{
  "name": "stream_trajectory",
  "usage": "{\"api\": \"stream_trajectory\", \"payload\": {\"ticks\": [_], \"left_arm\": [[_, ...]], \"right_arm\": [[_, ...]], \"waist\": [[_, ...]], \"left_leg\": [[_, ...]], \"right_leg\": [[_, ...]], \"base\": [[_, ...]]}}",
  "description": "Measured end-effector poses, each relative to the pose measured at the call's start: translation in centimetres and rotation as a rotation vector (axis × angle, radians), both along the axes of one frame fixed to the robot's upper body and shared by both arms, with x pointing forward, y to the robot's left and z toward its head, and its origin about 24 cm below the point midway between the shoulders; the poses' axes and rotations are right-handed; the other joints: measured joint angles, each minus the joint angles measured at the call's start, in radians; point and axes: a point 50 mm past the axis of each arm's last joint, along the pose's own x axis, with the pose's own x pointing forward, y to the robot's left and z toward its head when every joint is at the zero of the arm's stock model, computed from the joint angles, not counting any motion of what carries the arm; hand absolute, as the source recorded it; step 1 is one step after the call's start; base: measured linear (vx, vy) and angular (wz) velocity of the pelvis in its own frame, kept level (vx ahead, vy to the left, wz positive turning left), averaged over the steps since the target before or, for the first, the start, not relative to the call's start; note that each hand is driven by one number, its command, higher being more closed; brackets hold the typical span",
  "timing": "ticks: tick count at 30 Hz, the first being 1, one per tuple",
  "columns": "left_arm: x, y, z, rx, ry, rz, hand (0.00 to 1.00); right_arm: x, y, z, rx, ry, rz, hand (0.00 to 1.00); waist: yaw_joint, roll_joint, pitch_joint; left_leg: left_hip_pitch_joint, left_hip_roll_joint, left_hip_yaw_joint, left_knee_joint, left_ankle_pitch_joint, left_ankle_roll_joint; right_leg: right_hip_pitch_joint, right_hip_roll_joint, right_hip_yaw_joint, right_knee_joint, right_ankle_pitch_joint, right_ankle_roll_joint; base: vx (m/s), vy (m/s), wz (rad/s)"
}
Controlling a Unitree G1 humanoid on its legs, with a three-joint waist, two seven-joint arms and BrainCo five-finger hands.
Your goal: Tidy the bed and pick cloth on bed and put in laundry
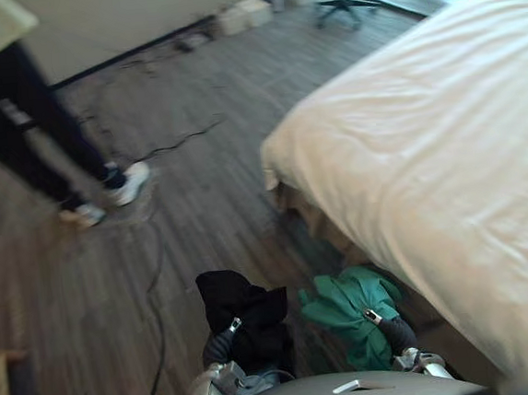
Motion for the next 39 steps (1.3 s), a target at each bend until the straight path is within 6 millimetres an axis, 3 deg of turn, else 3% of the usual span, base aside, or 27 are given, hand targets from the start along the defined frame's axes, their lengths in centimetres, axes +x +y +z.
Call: {"api": "stream_trajectory", "payload": {"ticks": [2, 5, 7, 11, 13, 16, 17, 18, 19, 20, 21, 24, 25, 26, 28, 29, 39], "left_arm": [[0.1, 0.0, 0.0, -0.005, 0.0, -0.004, 1.0], [0.2, -0.2, 0.0, -0.008, 0.002, -0.008, 1.0], [0.2, -0.4, 0.0, -0.009, 0.001, -0.017, 1.0], [0.3, -0.3, 0.1, 0.024, -0.005, -0.034, 1.0], [0.3, -0.3, 0.2, 0.046, -0.009, -0.058, 1.0], [0.3, -0.3, 0.2, 0.06, -0.007, -0.075, 1.0], [0.4, -0.4, 0.2, 0.061, -0.006, -0.085, 1.0], [0.5, -0.7, 0.1, 0.063, -0.001, -0.093, 1.0], [0.6, -0.7, 0.1, 0.069, 0.001, -0.095, 1.0], [0.7, -0.9, 0.1, 0.07, 0.003, -0.112, 1.0], [0.9, -1.0, 0.1, 0.081, 0.0, -0.147, 1.0], [0.9, -0.7, 0.1, 0.091, 0.0, -0.161, 1.0], [0.9, -0.4, 0.2, 0.107, -0.001, -0.172, 1.0], [0.8, -0.7, 0.0, 0.099, 0.006, -0.171, 1.0], [0.5, -1.4, -0.1, 0.081, 0.008, -0.168, 1.0], [0.4, -1.9, -0.3, 0.082, 0.014, -0.236, 1.0], [0.4, -1.9, -0.2, 0.091, 0.011, -0.224, 1.0]], "right_arm": [[1.0, 0.1, 0.5, 0.0, -0.036, 0.015, 1.0], [1.6, 0.7, 0.9, 0.01, -0.066, 0.045, 1.0], [1.0, 0.7, 0.6, 0.007, -0.047, 0.035, 1.0], [0.0, 0.8, 0.3, 0.014, -0.015, 0.018, 1.0], [-0.4, 0.8, 0.1, 0.013, -0.005, 0.017, 1.0], [-0.7, 1.0, -0.1, 0.009, -0.005, 0.024, 1.0], [-0.8, 0.8, -0.1, 0.002, -0.008, 0.02, 1.0], [-0.8, 0.9, 0.0, 0.001, -0.018, 0.021, 1.0], [-0.8, 1.0, 0.0, 0.004, -0.023, 0.026, 1.0], [-1.1, 1.1, 0.1, 0.006, -0.027, 0.028, 1.0], [-1.6, 0.9, 0.2, 0.001, -0.029, 0.022, 1.0], [-2.0, 0.5, 0.4, -0.005, -0.048, 0.001, 1.0], [-2.5, 0.4, 0.3, 0.005, -0.037, -0.021, 1.0], [-2.6, 0.1, 0.3, 0.003, -0.032, -0.031, 1.0], [-2.1, -0.5, 0.4, 0.006, -0.046, -0.052, 1.0], [-2.6, 0.2, -0.3, 0.06, 0.0, -0.085, 1.0], [-2.8, 0.2, -0.3, 0.062, 0.003, -0.101, 1.0]], "waist": [[0.004, 0.002, 0.01], [-0.005, 0.009, 0.023], [-0.011, -0.001, 0.028], [-0.005, -0.005, 0.027], [-0.004, -0.007, 0.028], [-0.002, -0.011, 0.028], [-0.009, 0.005, 0.029], [-0.019, 0.017, 0.035], [-0.02, 0.018, 0.036], [-0.031, 0.028, 0.043], [-0.047, 0.028, 0.043], [-0.051, 0.017, 0.038], [-0.053, 0.003, 0.03], [-0.053, 0.006, 0.03], [-0.027, 0.042, 0.019], [-0.033, 0.018, -0.001], [-0.032, 0.009, -0.001]], "left_leg": [[0.002, -0.02, -0.023, -0.022, 0.002, 0.0], [0.044, -0.066, -0.045, -0.125, 0.039, -0.002], [0.054, -0.087, -0.064, -0.125, 0.039, -0.001], [0.066, -0.094, -0.113, -0.125, 0.036, -0.004], [0.068, -0.086, -0.135, -0.125, 0.035, -0.002], [0.078, -0.073, -0.18, -0.125, 0.026, 0.003], [0.084, -0.057, -0.21, -0.125, 0.021, 0.004], [0.084, -0.033, -0.235, -0.124, 0.018, 0.004], [0.083, -0.026, -0.248, -0.124, 0.017, 0.001], [0.077, -0.014, -0.284, -0.124, 0.019, -0.006], [0.076, -0.014, -0.327, -0.123, 0.02, -0.013], [0.084, -0.036, -0.377, -0.125, 0.024, -0.024], [0.096, -0.072, -0.403, -0.125, 0.03, -0.032], [0.1, -0.074, -0.419, -0.124, 0.03, -0.034], [0.093, -0.065, -0.416, -0.124, 0.03, -0.041], [0.151, -0.045, -0.385, -0.126, 0.007, -0.095], [0.139, -0.07, -0.334, -0.124, -0.021, -0.075]], "right_leg": [[-0.016, -0.005, 0.031, 0.011, -0.024, -0.006], [-0.036, 0.013, 0.046, -0.106, -0.058, 0.014], [0.0, 0.013, 0.029, -0.133, -0.03, 0.067], [0.031, 0.023, -0.015, -0.117, 0.005, 0.11], [0.03, 0.033, -0.018, -0.096, 0.036, 0.11], [0.018, 0.041, -0.015, -0.024, 0.097, 0.091], [-0.013, 0.042, 0.017, 0.06, 0.12, 0.037], [-0.049, 0.072, 0.107, 0.052, 0.031, -0.015], [-0.067, 0.094, 0.154, 0.034, 0.008, -0.027], [-0.116, 0.137, 0.271, 0.0, -0.011, -0.044], [-0.152, 0.165, 0.382, -0.022, -0.014, -0.049], [-0.215, 0.171, 0.53, -0.078, -0.007, -0.044], [-0.231, 0.14, 0.542, -0.083, 0.026, -0.032], [-0.223, 0.137, 0.525, -0.083, 0.022, -0.036], [-0.216, 0.149, 0.519, -0.109, 0.021, -0.031], [-0.121, 0.172, 0.556, -0.182, 0.033, -0.038], [-0.139, 0.137, 0.59, -0.201, 0.035, -0.015]], "base": [[0.11, 0.051, 0.36], [-0.01, 0.062, 0.21], [0.01, 0.004, 0.33], [0.04, -0.026, 0.41], [0.09, -0.006, 0.39], [0.12, 0.015, 0.36], [0.16, 0.039, 0.47], [0.15, 0.044, 0.48], [0.08, 0.037, 0.6], [0.07, 0.006, 0.82], [0.06, -0.004, 0.94], [0.02, -0.003, 0.86], [0.01, -0.034, 0.81], [0.05, -0.07, 0.67], [0.07, -0.075, 0.14], [0.0, -0.036, 0.05], [0.03, 0.001, -0.11]]}}
